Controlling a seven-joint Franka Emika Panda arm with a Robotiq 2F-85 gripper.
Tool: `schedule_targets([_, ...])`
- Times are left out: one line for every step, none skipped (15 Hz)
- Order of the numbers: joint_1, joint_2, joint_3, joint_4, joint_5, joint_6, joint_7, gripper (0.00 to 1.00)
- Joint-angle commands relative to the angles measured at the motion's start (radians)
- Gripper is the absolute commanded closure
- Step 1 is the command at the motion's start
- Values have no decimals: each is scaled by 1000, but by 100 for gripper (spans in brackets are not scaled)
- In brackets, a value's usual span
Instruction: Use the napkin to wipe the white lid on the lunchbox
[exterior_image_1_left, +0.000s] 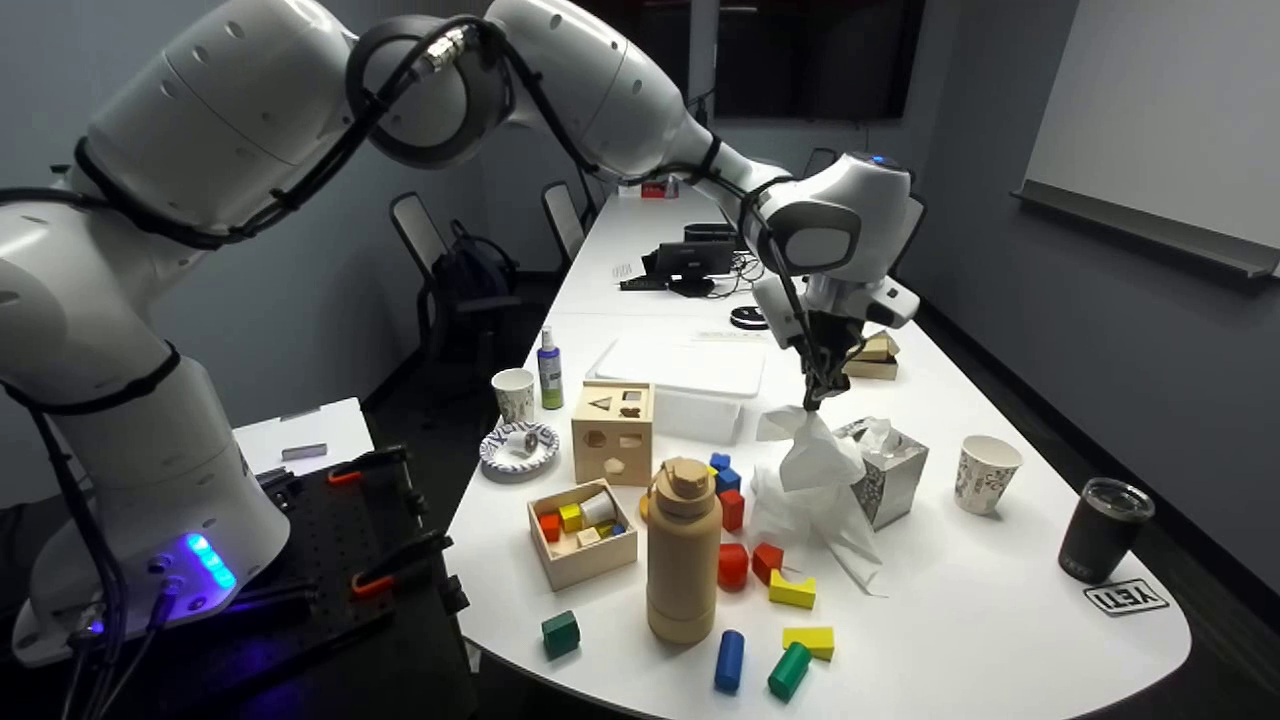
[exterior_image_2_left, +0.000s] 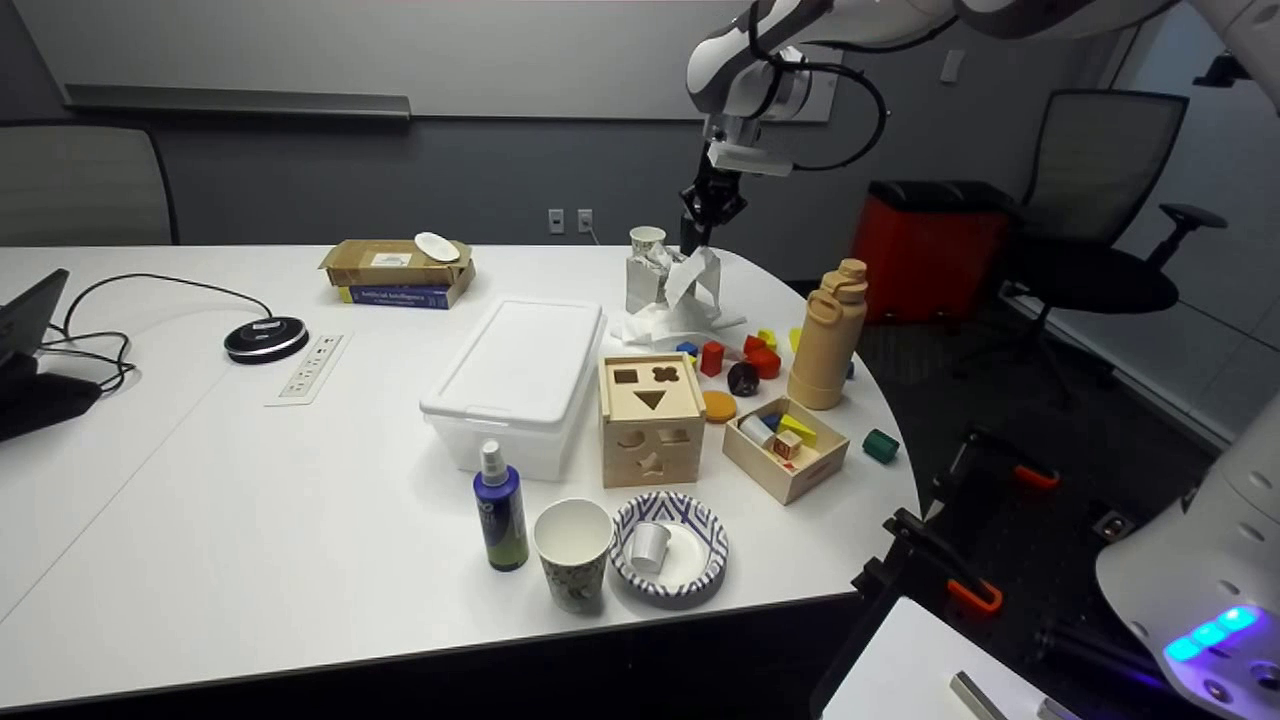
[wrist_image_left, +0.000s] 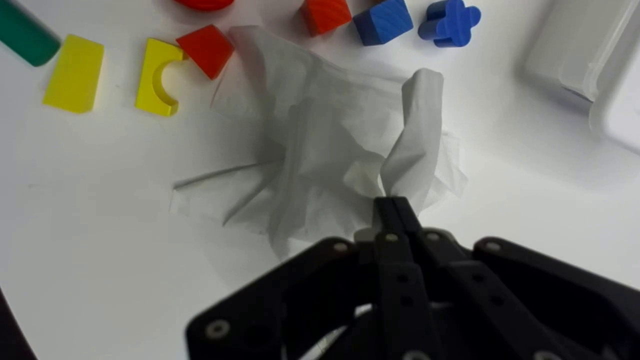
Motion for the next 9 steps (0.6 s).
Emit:
schedule_targets([-3,90,-10,105,-18,13,23,100])
schedule_targets([-2,114,-14,130,-25,12,27,100])
schedule_targets([-2,133,-17,149,-32,14,29,100])
schedule_targets([-2,147,-20,170,-38,10,35,100])
schedule_targets([-4,158,-19,187,-38,8,37,74])
schedule_targets([-7,160,-15,201,-35,-2,35,73])
schedule_targets([-9,153,-8,208,-32,-7,22,66])
schedule_targets([-4,131,-8,200,-16,-13,4,60])
schedule_targets([-1,118,-5,202,-18,-17,-6,51])
